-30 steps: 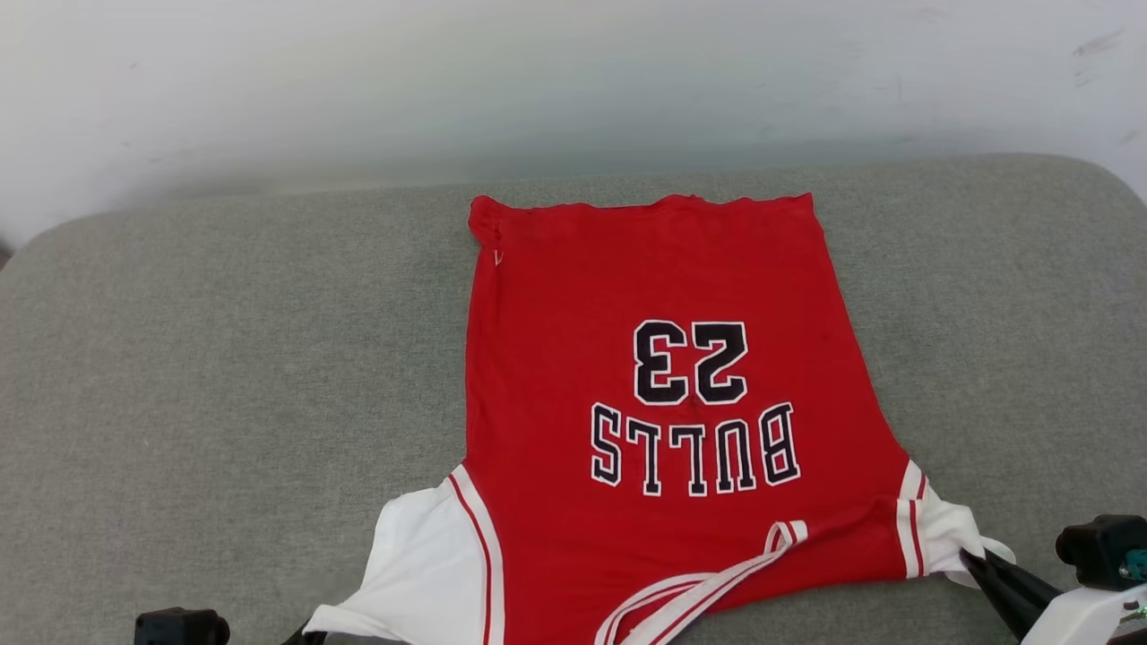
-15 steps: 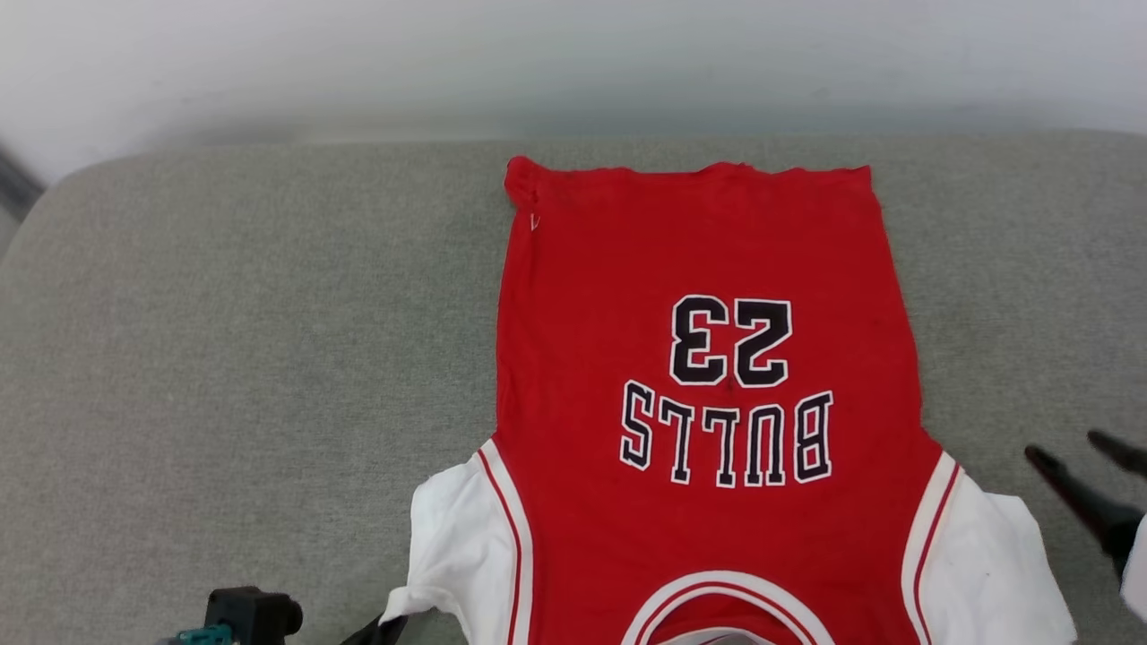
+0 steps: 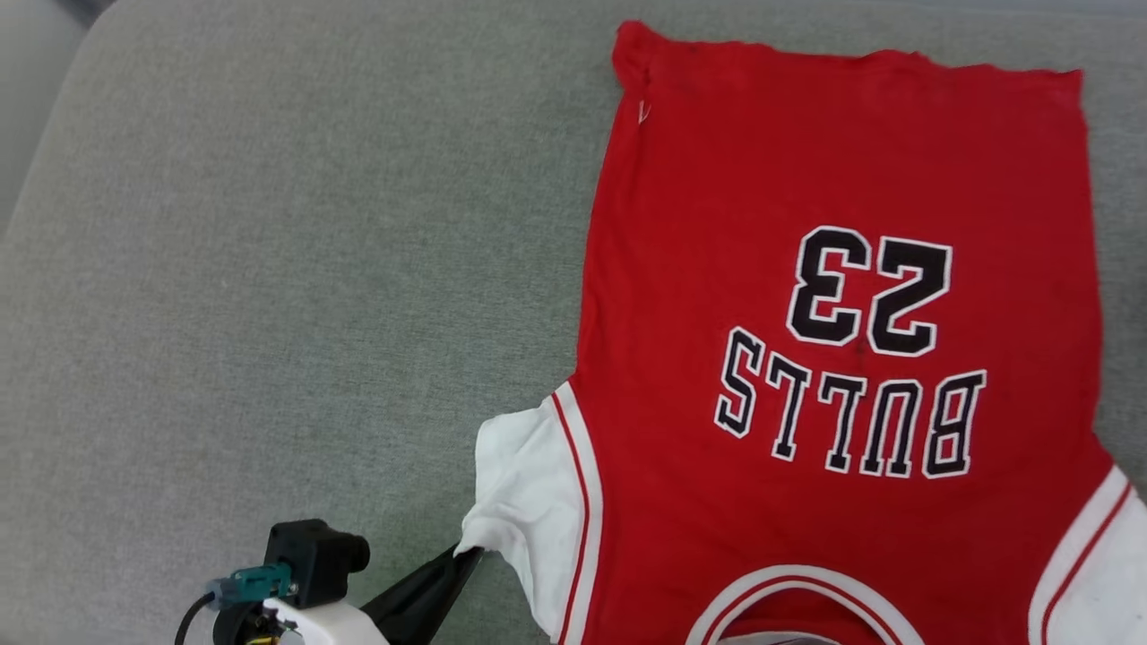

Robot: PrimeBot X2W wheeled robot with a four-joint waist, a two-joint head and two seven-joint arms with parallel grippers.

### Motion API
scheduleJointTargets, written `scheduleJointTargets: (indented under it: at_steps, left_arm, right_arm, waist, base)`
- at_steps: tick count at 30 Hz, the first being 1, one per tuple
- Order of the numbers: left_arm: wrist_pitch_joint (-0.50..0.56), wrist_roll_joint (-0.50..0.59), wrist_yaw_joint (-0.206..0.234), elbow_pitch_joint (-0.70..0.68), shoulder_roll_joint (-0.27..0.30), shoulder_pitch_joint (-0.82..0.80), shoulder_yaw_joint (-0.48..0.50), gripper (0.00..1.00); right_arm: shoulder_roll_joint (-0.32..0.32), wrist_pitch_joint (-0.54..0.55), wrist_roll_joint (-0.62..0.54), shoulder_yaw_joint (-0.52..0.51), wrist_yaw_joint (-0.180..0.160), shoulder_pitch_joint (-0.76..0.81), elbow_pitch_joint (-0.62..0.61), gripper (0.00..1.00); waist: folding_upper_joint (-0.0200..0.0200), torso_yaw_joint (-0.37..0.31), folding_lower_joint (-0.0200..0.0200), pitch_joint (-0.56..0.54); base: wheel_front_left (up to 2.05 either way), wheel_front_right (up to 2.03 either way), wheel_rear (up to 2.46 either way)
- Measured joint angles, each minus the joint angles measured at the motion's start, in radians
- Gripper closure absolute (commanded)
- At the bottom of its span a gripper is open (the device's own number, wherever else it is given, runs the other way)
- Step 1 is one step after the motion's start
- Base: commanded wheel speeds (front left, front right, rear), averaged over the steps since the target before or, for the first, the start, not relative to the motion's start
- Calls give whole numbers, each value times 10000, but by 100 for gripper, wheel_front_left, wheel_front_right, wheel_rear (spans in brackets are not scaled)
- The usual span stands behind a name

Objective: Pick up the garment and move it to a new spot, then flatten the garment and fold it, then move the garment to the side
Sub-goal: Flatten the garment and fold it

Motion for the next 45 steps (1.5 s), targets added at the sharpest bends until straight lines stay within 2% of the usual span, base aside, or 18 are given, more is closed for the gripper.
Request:
scheduleJointTargets:
  at_steps: [2,3,5,7,15,25,27,36,45]
  left_arm:
    - [-4,54,-86,50,-90,-194,-33,100]
    - [-46,111,-219,104,-259,-485,-100,100]
    - [-58,148,-282,123,-370,-638,-163,100]
    - [-140,228,-435,203,-669,-891,-359,100]
    - [-293,311,-709,291,-869,-1238,-489,100]
    - [-433,311,-867,483,-1093,-1448,-596,100]
    - [-451,311,-871,520,-1108,-1498,-598,100]
    - [-508,293,-851,656,-1035,-1577,-493,100]
    - [-499,46,-479,623,-704,-1256,-167,100]
  right_arm:
    - [44,470,-219,-67,0,-808,443,0]
    - [136,1254,-447,-263,0,-1932,1080,0]
    - [221,1816,-625,-399,0,-2564,1419,0]
    - [351,3628,-1363,-838,0,-3862,2119,0]
    - [456,5047,-2577,-1480,0,-4534,2169,0]
    - [566,5611,-2920,-1896,0,-4481,1615,0]
    - [610,5730,-2911,-1985,0,-4459,1526,100]
    - [890,5685,-2738,-2182,0,-3783,1421,100]
    - [1231,5208,-2173,-1923,2,-2040,1593,100]
  waist:
    - [0,242,0,315]
    - [0,584,1,793]
    - [0,811,0,1101]
    - [0,1537,0,1887]
    - [0,2293,0,2621]
    - [0,2620,-2,3024]
    - [0,2615,-2,3039]
    - [0,2336,-1,2674]
    - [0,1599,-1,1515]
  base:
    - [0,0,0]
    - [0,0,0]
    - [0,0,0]
    - [0,0,0]
    - [0,0,0]
    - [0,0,0]
    - [0,0,0]
    - [0,0,0]
    - [0,0,0]
